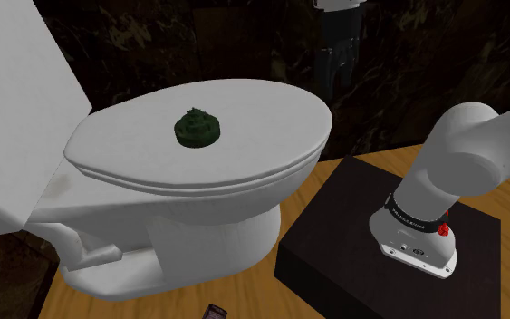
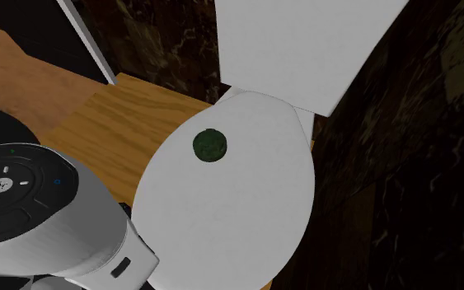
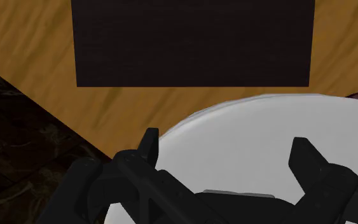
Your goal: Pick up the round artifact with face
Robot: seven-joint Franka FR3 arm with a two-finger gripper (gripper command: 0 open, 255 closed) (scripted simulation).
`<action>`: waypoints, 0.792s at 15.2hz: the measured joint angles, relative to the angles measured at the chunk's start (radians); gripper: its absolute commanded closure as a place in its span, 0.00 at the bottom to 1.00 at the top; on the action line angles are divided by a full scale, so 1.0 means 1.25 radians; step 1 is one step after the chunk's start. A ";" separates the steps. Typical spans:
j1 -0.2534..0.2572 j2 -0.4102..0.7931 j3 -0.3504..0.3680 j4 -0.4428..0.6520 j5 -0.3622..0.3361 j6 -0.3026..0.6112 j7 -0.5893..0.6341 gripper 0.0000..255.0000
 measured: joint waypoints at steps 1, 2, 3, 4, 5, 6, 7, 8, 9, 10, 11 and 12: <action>0.000 0.000 0.000 0.000 0.000 0.000 0.000 0.00; 0.003 0.009 0.007 0.005 0.006 0.008 0.007 0.00; 0.007 0.017 0.016 0.006 0.013 0.020 0.016 0.00; 0.010 0.033 0.026 0.014 0.020 0.034 0.026 0.00; 0.016 0.048 0.041 0.024 0.031 0.047 0.041 0.00; 0.021 0.067 0.055 0.043 0.040 0.055 0.056 0.00; 0.025 0.085 0.067 0.057 0.047 0.066 0.068 0.00; 0.028 0.106 0.079 0.070 0.053 0.082 0.081 0.00; 0.034 0.124 0.095 0.085 0.062 0.095 0.098 0.00; 0.036 0.142 0.106 0.098 0.066 0.107 0.110 0.00; 0.039 0.166 0.119 0.121 0.069 0.116 0.124 0.00; 0.042 0.189 0.133 0.138 0.073 0.131 0.139 0.00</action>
